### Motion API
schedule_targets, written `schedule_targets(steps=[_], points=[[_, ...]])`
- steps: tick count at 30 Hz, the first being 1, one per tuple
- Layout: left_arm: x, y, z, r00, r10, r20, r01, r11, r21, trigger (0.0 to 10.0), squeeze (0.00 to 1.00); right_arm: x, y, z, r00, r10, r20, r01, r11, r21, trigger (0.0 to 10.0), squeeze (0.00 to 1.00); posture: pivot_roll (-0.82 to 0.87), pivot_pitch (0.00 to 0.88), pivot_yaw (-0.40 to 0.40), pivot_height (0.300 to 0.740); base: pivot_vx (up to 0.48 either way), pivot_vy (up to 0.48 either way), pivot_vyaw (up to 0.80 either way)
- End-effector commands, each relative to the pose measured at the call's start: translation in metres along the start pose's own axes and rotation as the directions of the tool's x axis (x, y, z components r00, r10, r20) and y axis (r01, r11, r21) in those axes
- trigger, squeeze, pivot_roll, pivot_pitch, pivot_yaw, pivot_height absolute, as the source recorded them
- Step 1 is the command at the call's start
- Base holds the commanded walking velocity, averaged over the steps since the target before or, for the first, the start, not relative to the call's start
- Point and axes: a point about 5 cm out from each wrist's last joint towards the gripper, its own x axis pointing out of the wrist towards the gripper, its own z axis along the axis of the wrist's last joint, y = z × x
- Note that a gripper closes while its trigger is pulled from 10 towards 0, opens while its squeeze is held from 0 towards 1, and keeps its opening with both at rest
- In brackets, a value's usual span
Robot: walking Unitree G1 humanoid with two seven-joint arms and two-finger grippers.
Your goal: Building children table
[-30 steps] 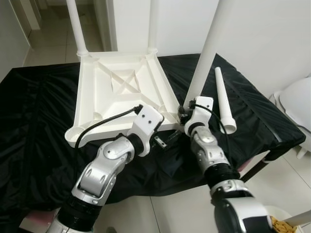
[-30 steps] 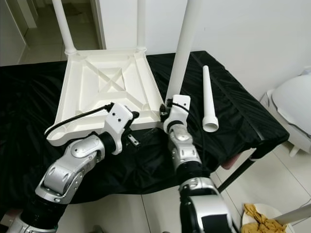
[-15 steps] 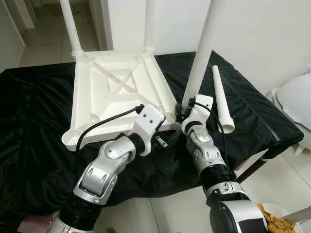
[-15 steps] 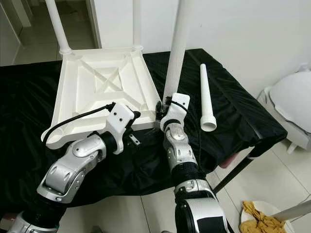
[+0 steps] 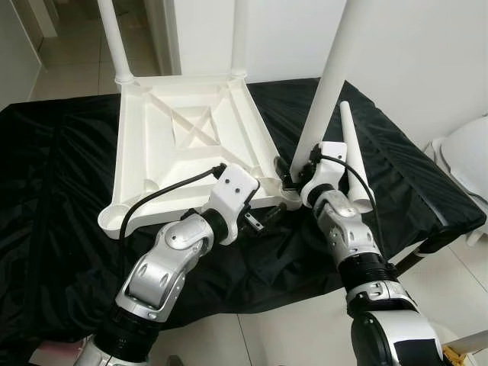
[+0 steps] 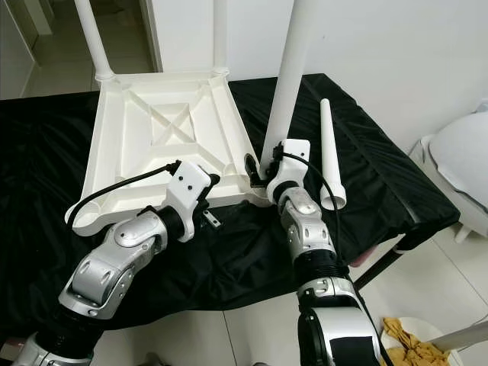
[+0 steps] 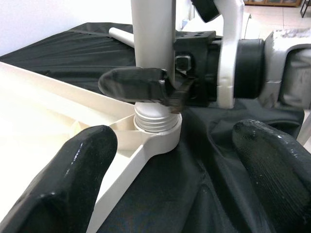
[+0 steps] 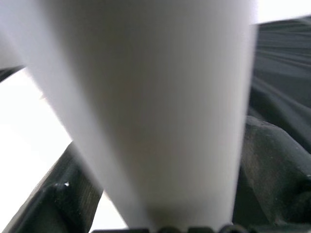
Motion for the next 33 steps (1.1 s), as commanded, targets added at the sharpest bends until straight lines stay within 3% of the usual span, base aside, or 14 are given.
schedule_targets(steps=[1, 4, 6, 11, 18, 25, 26, 33], points=[[0.0, -0.001, 0.001, 1.0, -0.004, 0.003, 0.004, 1.0, 0.003, 10.0, 0.0, 0.0, -0.003, 0.001, 0.997, 0.07, -0.012, -0.07, 0.997, -0.024, 10.0, 0.0, -0.04, 0.002, -0.026, 0.74, 0.0, 0.0, 0.0], [0.0, -0.001, 0.001, 1.0, -0.002, 0.003, 0.002, 1.0, 0.003, 10.0, 0.0, -0.001, -0.005, 0.001, 0.995, 0.099, -0.018, -0.099, 0.994, -0.039, 10.0, 0.0, -0.04, 0.002, -0.026, 0.74, 0.0, 0.0, 0.0], [0.0, 0.0, 0.001, 1.0, 0.004, 0.003, -0.004, 1.0, 0.005, 10.0, 0.0, -0.004, -0.011, 0.0, 0.979, 0.199, -0.054, -0.202, 0.977, -0.068, 10.0, 0.0, -0.03, 0.012, -0.019, 0.74, 0.0, 0.0, 0.0], [-0.001, 0.004, 0.003, 1.0, 0.017, 0.006, -0.017, 1.0, 0.008, 10.0, 0.0, -0.007, -0.02, -0.003, 0.944, 0.304, -0.126, -0.318, 0.941, -0.112, 10.0, 0.0, -0.02, 0.018, -0.014, 0.74, 0.0, 0.0, 0.0], [-0.003, 0.005, 0.004, 1.0, 0.024, 0.005, -0.025, 1.0, 0.009, 10.0, 0.0, -0.006, -0.029, -0.003, 0.937, 0.31, -0.161, -0.334, 0.929, -0.156, 10.0, 0.0, -0.02, 0.021, -0.01, 0.74, 0.0, 0.0, 0.0], [-0.004, 0.006, 0.004, 1.0, 0.029, 0.003, -0.029, 1.0, 0.012, 10.0, 0.0, -0.004, -0.031, -0.003, 0.936, 0.31, -0.167, -0.335, 0.931, -0.148, 10.0, 0.0, -0.01, 0.021, -0.007, 0.74, 0.0, 0.0, 0.0], [-0.005, 0.006, 0.004, 1.0, 0.029, 0.003, -0.029, 1.0, 0.013, 10.0, 0.0, -0.003, -0.031, -0.004, 0.934, 0.313, -0.17, -0.337, 0.932, -0.132, 0.0, 0.0, -0.01, 0.019, -0.006, 0.74, 0.0, 0.0, 0.0], [-0.004, 0.006, 0.004, 1.0, 0.026, 0.0, -0.026, 1.0, 0.017, 10.0, 0.0, -0.005, -0.032, -0.013, 0.933, 0.307, -0.19, -0.327, 0.941, -0.088, 0.0, 0.0, -0.01, 0.019, -0.007, 0.74, 0.0, 0.0, 0.0]])
